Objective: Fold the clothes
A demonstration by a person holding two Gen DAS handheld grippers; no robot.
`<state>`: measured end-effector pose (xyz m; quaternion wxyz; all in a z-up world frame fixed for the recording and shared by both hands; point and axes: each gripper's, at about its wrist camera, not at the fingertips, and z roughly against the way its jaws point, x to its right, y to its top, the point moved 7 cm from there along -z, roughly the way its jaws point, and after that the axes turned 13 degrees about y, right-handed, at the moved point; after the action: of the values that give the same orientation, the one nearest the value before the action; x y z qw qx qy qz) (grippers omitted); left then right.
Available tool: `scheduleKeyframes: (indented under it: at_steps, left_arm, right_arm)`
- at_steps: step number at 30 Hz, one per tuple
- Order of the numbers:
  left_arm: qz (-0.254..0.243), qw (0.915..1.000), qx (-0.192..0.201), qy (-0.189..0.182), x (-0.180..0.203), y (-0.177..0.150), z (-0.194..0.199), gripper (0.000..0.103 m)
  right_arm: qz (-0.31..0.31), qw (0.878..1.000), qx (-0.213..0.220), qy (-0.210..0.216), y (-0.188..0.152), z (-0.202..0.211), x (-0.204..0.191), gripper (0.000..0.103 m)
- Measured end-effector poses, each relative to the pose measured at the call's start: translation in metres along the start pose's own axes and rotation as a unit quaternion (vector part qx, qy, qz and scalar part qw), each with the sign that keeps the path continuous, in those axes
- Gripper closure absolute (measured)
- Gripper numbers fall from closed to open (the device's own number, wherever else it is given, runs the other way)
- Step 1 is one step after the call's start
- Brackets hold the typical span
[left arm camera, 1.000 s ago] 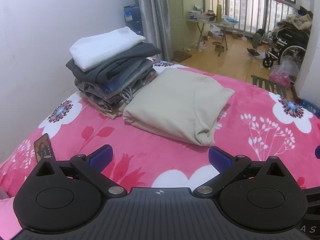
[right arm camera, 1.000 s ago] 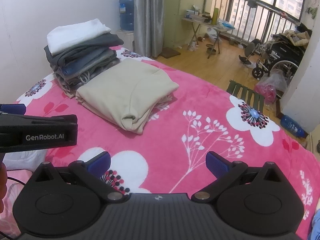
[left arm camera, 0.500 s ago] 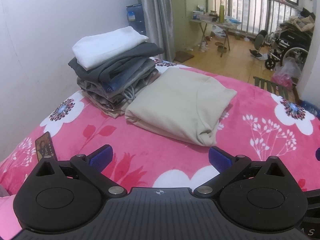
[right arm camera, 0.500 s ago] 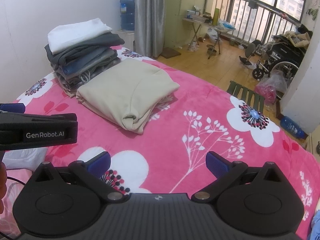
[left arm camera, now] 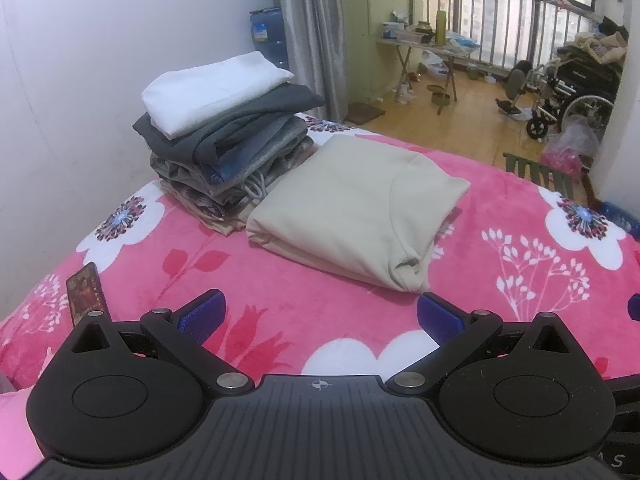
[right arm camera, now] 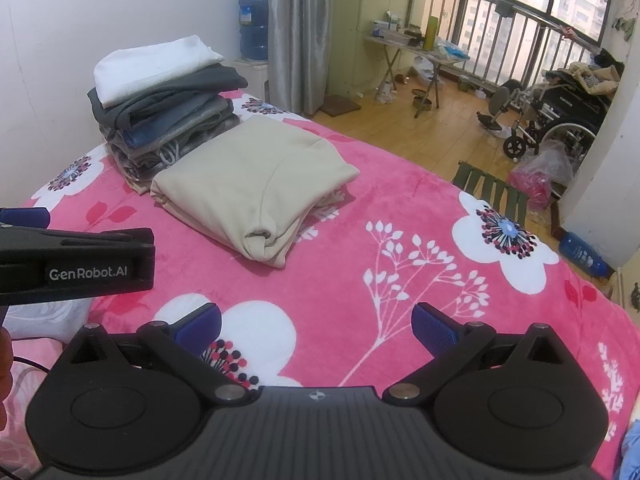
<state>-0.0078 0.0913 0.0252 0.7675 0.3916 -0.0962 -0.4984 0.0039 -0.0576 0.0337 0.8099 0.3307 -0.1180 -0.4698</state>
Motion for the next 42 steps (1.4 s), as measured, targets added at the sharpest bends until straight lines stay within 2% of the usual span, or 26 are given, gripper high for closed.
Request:
scheduleKeyframes:
  at_steps: [42]
  left_arm:
    - [-0.002,1.0000,-0.001,0.007,0.0005,-0.0008,0.0006,0.000]
  right_arm:
    - [-0.004,1.000,-0.003,0.000,-0.0020,-0.0008,-0.0002,0.000]
